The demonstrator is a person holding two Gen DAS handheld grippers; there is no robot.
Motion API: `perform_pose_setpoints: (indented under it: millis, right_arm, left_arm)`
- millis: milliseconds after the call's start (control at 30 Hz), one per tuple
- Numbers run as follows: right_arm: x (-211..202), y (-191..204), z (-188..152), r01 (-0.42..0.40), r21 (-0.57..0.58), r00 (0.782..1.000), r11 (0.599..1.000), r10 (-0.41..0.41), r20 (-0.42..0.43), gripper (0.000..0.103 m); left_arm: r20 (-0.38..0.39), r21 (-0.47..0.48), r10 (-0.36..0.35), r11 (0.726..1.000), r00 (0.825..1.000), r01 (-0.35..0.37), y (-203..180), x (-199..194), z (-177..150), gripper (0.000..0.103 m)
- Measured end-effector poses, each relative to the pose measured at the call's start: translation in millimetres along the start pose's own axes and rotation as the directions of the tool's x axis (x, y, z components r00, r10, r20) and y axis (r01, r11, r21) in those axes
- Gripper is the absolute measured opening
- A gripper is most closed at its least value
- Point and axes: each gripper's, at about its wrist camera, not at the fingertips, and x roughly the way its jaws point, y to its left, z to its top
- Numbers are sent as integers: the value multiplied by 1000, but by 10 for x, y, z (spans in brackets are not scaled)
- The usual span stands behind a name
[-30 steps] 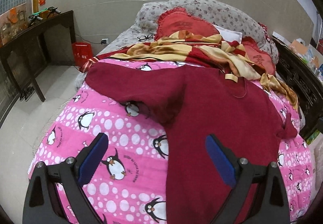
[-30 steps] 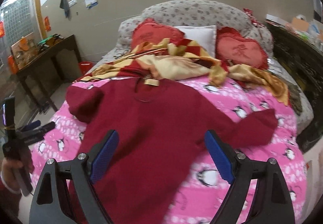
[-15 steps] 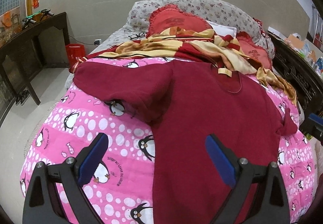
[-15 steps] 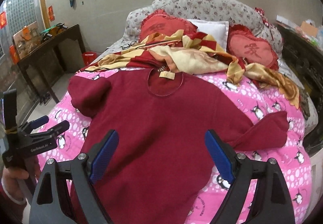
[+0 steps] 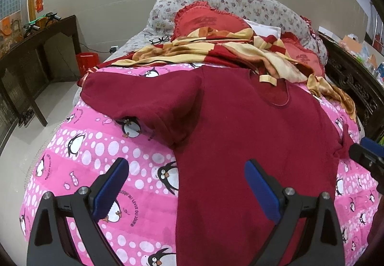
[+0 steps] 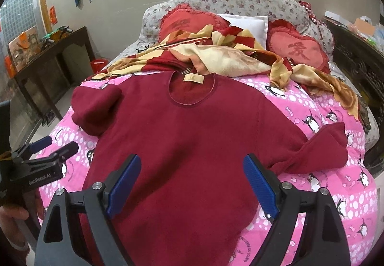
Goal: Fold small clothes
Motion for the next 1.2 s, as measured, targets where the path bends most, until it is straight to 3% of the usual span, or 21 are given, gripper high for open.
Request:
perform_pose_setpoints:
  millis: [1200]
  right_arm:
    - [633,102,-13,48,25,996,999,-46,-75,102]
  left_arm:
    - [-53,23,2,1000,999,-1,-124,472,-12,99]
